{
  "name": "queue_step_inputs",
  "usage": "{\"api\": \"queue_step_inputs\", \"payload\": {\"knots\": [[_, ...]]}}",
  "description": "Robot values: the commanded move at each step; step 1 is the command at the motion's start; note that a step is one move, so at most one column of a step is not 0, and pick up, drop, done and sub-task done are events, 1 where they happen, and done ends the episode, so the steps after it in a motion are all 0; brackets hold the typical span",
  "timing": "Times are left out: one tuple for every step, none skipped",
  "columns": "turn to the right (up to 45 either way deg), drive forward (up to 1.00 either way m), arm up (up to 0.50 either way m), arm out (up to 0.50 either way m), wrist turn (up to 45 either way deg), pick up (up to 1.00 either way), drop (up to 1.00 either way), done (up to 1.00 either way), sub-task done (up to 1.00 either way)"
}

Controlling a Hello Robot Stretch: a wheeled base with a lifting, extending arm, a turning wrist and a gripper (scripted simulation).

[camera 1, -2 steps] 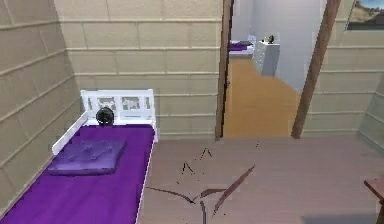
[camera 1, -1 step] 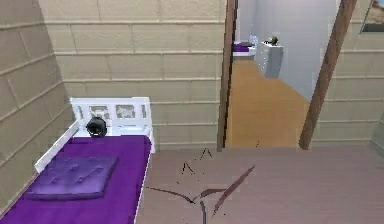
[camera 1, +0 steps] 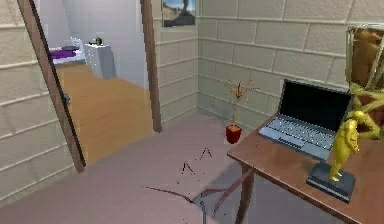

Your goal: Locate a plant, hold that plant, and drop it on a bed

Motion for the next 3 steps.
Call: {"api": "queue_step_inputs", "payload": {"knots": [[15.0, 0.00, 0.00, 0.00, 0.0, 0.00, 0.00, 0.00, 0.00], [0.0, 0.30, 0.00, 0.00, 0.0, 0.00, 0.00, 0.00, 0.00], [-45.0, 0.00, 0.00, 0.00, 0.0, 0.00, 0.00, 0.00, 0.00]]}}
